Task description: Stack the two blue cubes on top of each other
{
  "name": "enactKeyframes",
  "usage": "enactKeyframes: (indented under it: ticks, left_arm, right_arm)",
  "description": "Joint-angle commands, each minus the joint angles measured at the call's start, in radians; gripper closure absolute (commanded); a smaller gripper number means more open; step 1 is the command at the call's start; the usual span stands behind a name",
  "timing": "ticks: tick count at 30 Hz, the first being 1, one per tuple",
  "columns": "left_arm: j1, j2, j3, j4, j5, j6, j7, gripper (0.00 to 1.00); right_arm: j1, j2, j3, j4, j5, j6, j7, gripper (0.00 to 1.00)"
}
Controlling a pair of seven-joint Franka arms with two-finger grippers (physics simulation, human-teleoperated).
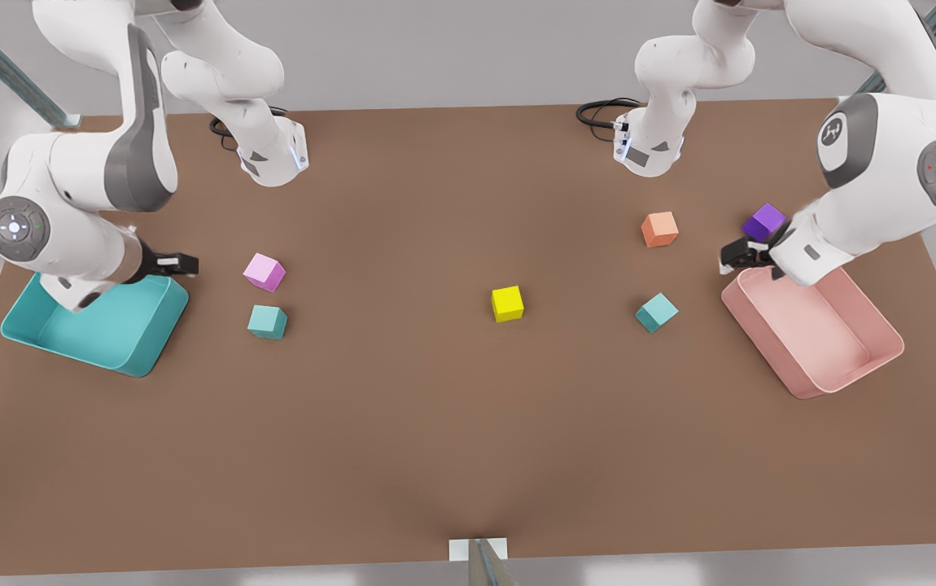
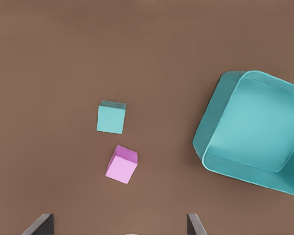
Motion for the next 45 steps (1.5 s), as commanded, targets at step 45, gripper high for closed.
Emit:
enactKeyframes:
  ticks: [45]
  left_arm:
    - [0.027,0.272,-0.091,0.170,0.170,-0.014,-0.084,0.00]
  right_arm:
    - [-0.076,0.185,0.125,-0.602,0.235,0.772,0.471,0.00]
